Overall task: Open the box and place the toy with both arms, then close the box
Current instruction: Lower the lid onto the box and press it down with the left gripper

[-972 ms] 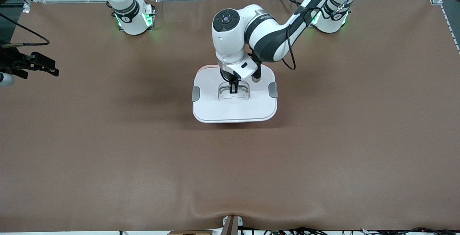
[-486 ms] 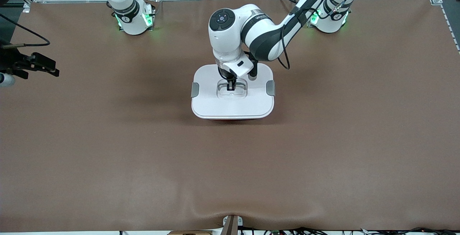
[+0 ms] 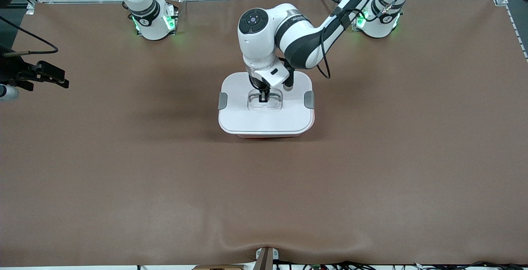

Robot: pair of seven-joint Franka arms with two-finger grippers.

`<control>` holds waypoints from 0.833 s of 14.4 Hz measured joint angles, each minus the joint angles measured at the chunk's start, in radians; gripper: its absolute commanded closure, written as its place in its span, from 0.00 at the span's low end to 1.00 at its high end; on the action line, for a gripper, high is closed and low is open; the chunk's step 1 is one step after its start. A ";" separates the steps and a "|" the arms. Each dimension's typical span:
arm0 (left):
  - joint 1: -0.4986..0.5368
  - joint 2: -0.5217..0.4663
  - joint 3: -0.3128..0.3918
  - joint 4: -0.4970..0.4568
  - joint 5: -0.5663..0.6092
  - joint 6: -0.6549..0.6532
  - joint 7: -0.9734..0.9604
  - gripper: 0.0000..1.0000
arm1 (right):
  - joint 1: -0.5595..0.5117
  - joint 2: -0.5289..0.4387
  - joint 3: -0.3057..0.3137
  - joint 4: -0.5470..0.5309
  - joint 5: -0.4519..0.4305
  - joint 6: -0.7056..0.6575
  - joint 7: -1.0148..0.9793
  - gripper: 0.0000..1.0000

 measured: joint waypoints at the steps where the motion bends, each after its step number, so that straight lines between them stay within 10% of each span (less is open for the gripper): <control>1: 0.001 0.000 0.000 -0.001 -0.003 0.000 0.000 1.00 | 0.000 0.001 0.000 0.000 0.000 0.000 0.000 0.00; 12: 0.006 0.000 0.001 -0.027 -0.025 0.000 -0.004 1.00 | 0.002 0.011 0.006 0.000 0.000 0.001 0.000 0.00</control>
